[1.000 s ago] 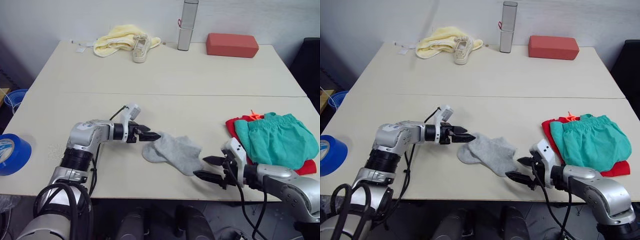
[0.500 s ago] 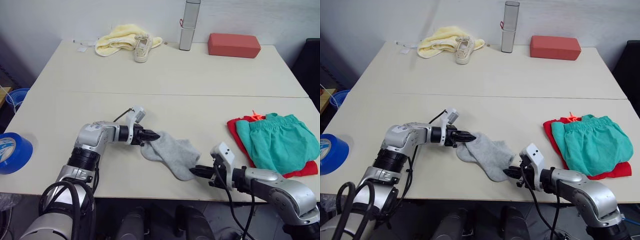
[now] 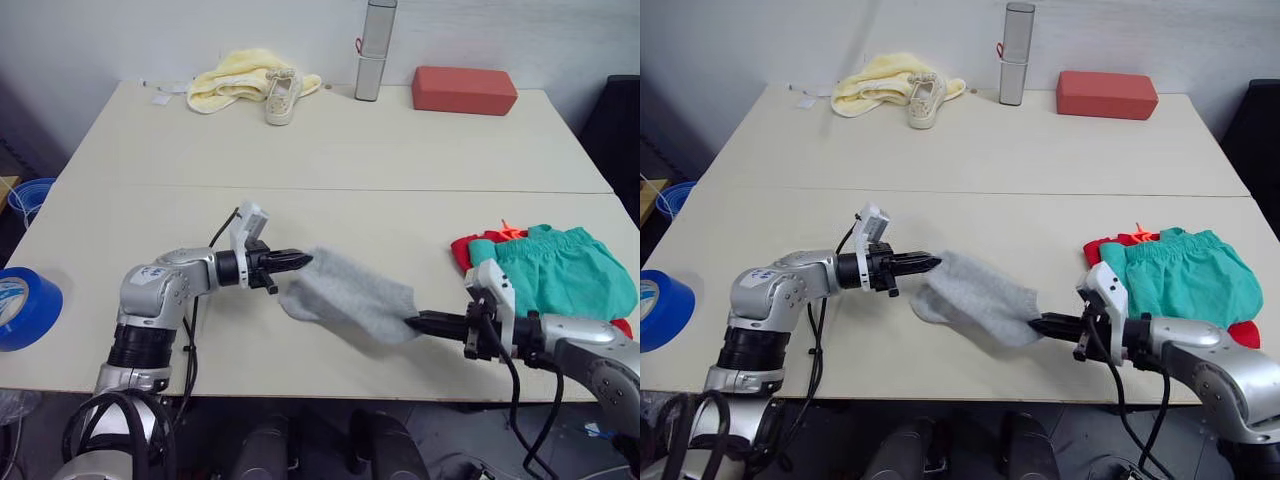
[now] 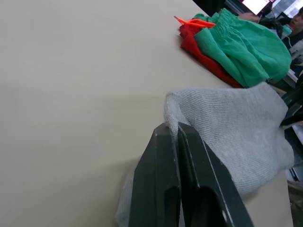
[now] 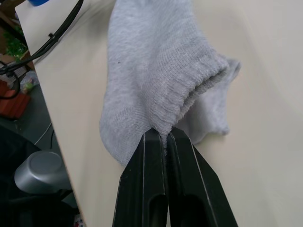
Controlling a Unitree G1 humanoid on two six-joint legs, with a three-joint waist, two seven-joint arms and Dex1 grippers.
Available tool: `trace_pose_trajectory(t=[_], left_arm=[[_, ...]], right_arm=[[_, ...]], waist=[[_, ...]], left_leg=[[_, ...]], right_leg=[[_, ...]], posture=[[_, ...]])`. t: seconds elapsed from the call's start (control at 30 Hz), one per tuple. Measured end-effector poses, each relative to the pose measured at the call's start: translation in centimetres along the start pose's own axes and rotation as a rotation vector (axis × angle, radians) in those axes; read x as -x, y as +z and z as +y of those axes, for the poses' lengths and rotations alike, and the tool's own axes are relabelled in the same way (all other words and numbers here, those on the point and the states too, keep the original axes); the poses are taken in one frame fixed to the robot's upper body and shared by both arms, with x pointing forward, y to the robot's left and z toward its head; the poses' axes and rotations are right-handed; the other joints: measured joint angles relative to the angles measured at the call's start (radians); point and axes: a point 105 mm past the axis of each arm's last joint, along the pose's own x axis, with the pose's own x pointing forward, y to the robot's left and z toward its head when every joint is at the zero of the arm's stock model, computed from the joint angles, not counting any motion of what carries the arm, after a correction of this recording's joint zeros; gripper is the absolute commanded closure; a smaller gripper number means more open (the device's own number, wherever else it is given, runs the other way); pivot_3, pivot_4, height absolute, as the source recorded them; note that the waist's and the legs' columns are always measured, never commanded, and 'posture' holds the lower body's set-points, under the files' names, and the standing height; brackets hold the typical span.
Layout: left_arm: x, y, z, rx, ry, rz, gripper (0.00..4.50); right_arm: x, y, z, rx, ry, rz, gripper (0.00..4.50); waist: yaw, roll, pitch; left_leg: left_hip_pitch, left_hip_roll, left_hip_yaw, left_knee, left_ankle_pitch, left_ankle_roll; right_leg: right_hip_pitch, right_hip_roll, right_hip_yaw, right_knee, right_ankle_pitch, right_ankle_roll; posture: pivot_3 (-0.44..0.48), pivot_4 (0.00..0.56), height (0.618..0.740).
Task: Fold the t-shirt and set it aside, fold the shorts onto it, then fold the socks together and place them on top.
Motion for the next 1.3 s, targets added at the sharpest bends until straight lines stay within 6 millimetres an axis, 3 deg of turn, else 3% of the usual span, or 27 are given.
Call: trace_pose_trajectory(t=[0.4, 0.67, 1.3], left_arm=[[2.4, -2.3, 0.4, 0.099, 0.187, -0.025, 4.45], [2.4, -3.4, 0.1, 0.136, 0.223, -0.038, 4.45], [2.5, -4.3, -0.1, 0.132, 0.248, -0.034, 4.45]], right_arm=[[-1.5, 1.3, -2.7, -0.118, 0.039, 0.098, 4.5], [-1.9, 1.6, -2.7, -0.244, 0.107, 0.168, 4.5], [-2.9, 0.7, -3.3, -0.2, 0.074, 0.218, 4.5]], waist=[[0.001, 0.0, 0.0], [0.001, 0.0, 0.0], [0.001, 0.0, 0.0]], left_leg=[[0.0, 0.0, 0.0, 0.0, 0.0, 0.0], [0.0, 0.0, 0.0, 0.0, 0.0, 0.0], [0.0, 0.0, 0.0, 0.0, -0.002, -0.004]], right_leg=[[0.0, 0.0, 0.0, 0.0, 0.0, 0.0], [0.0, 0.0, 0.0, -0.001, 0.0, 0.0], [0.0, -0.001, 0.0, -0.001, 0.0, 0.0]], posture=[[0.0, 0.15, 0.74], [0.0, 0.15, 0.74], [0.0, 0.15, 0.74]])
